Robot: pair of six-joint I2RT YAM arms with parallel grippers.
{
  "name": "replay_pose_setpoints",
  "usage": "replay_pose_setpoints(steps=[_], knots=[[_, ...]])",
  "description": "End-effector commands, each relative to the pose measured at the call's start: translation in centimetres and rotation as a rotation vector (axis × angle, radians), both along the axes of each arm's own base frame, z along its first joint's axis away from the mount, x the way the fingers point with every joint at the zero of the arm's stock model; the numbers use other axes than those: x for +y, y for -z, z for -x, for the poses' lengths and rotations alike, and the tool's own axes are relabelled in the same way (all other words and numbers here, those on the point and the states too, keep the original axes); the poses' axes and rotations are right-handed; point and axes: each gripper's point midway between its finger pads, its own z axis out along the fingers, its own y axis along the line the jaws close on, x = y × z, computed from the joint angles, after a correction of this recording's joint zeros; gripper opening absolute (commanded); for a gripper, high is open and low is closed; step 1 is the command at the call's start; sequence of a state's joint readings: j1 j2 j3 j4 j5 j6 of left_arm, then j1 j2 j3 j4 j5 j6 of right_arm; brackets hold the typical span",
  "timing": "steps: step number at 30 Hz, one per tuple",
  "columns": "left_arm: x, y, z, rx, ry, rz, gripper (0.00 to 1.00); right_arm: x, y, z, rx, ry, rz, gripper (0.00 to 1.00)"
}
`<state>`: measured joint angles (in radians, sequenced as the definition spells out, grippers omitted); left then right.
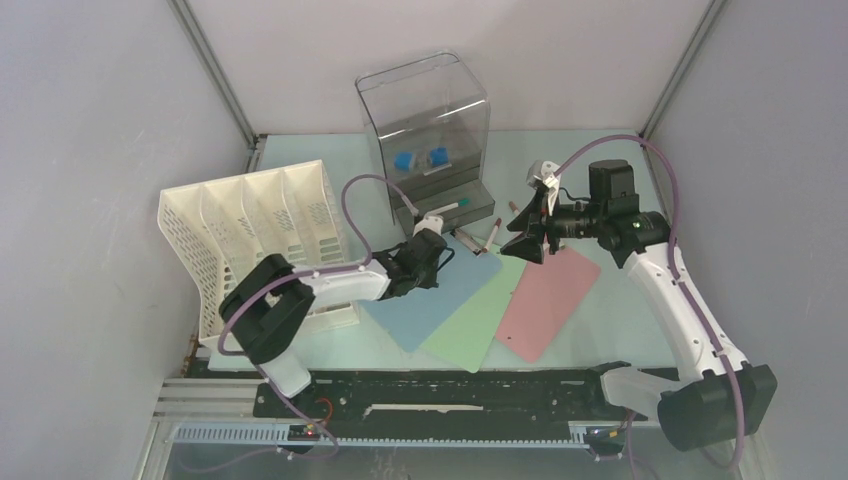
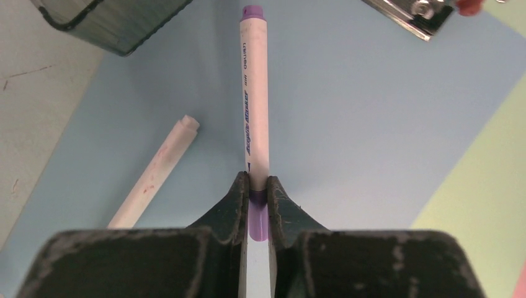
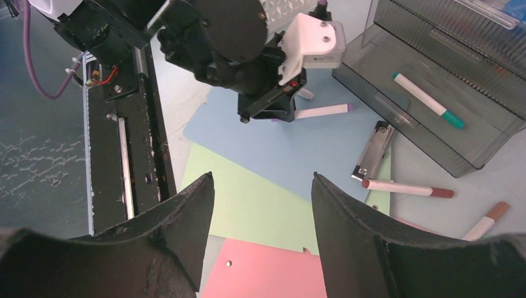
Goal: Organize the desk
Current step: Pick up the stationery from the center of the board.
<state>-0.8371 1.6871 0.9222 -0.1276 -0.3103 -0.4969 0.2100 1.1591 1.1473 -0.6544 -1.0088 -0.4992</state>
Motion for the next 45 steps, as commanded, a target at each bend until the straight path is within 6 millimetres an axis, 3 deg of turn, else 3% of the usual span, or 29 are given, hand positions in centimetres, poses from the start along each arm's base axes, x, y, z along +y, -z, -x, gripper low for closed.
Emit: replay_pose_setpoints(steps=[1,7,21,39,45], knots=[[-1.7,-4.4,0.1,-0.119,0.058,0.134,0.04,0.5,-0.2,0.4,0.007,-0.033,-0.02,0.66],[-3.3,-7.9,1.9,-0.212,0.163,0.325,0.01,1.1,0.1,0.7,0.036,-0.062,-0.031,0.67],[-3.4,-14.6,6.2,-0.424,0.27,0.63,0.0,3.2,1.0,1.9,0.103,-0.147,-0.041,0.7],[-4.3,-18.1,8.3,-0.547,0.305,0.772,0.0,6.0,1.7,2.3,0.224,-0.158,-0.152,0.72],[-4.4,-18.6,8.6,-0.565,0.296,0.788,0.0,7.1,2.3,1.3,0.292,-0.084,-0.15,0.72]])
